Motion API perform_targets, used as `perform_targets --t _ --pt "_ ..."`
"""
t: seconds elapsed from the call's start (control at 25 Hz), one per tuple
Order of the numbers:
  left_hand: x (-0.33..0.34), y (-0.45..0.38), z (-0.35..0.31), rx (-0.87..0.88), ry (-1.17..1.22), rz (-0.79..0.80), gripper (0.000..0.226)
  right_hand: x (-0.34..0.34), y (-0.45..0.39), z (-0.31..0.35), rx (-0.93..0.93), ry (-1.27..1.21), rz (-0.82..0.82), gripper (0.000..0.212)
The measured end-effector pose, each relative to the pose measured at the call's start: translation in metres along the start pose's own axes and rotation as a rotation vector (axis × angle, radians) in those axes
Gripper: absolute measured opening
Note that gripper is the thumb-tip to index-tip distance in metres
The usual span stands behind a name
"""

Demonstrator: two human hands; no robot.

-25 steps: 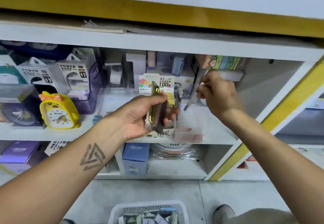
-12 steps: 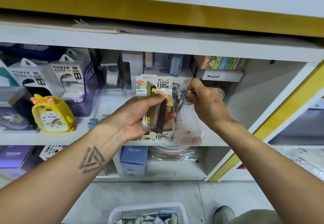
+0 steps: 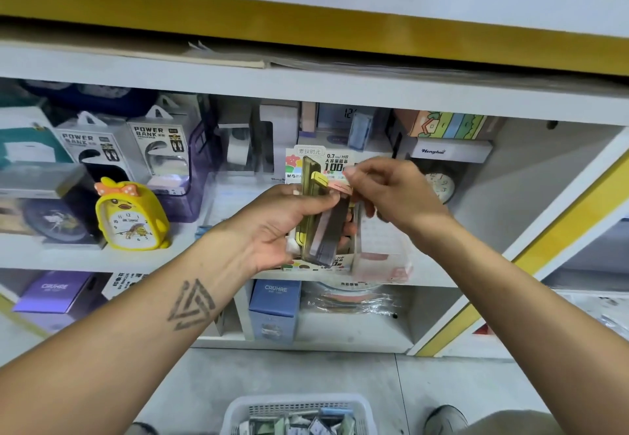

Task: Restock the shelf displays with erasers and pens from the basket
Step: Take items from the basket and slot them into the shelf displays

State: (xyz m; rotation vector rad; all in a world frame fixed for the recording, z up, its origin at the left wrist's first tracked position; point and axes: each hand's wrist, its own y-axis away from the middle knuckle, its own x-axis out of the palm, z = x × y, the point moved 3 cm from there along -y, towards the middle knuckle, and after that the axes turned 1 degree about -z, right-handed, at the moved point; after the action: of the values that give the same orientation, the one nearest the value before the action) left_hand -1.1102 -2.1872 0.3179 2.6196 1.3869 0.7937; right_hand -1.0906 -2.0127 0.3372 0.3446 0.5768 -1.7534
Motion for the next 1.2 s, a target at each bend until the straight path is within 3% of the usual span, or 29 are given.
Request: perform_targets --t 0.08,0.24,0.4,0.56,0.72,0.84,0.96,1.2 --pt "-0.001 0.004 -0.002 0.002 -0.022 -0.008 0.026 0.013 0.004 0.006 0.147 -0.225 0.122 0.021" --pt "-0.021 0.01 -0.013 0.025 -0.11 -0.209 0.026 0.011 0.0 0.014 0.189 -0.456 0.026 0.01" --pt "-0.05 0.014 -0.021 0.006 -0.032 -0.426 0.009 0.005 -0.006 0.014 0.105 -0.422 0.034 0.011" --pt "-0.063 0.016 -0.023 -0.015 -0.035 -0.454 0.008 0.005 -0.007 0.011 0.072 -0.357 0.178 0.027" --pt "-0.064 0.017 -0.022 -0.016 -0.025 -0.429 0.008 0.013 -0.009 0.011 -0.04 -0.087 0.099 0.009" --pt "-0.059 0.017 -0.018 -0.057 -0.038 -0.371 0.011 0.022 -0.008 0.016 -0.229 0.267 -0.045 0.005" --pt "-0.056 0.017 -0.017 -0.065 -0.06 -0.349 0.011 0.03 -0.011 0.018 -0.386 0.451 -0.11 0.011" --pt "-0.05 0.02 -0.017 -0.081 -0.056 -0.313 0.013 0.042 -0.013 0.01 -0.396 0.642 -0.162 0.012"
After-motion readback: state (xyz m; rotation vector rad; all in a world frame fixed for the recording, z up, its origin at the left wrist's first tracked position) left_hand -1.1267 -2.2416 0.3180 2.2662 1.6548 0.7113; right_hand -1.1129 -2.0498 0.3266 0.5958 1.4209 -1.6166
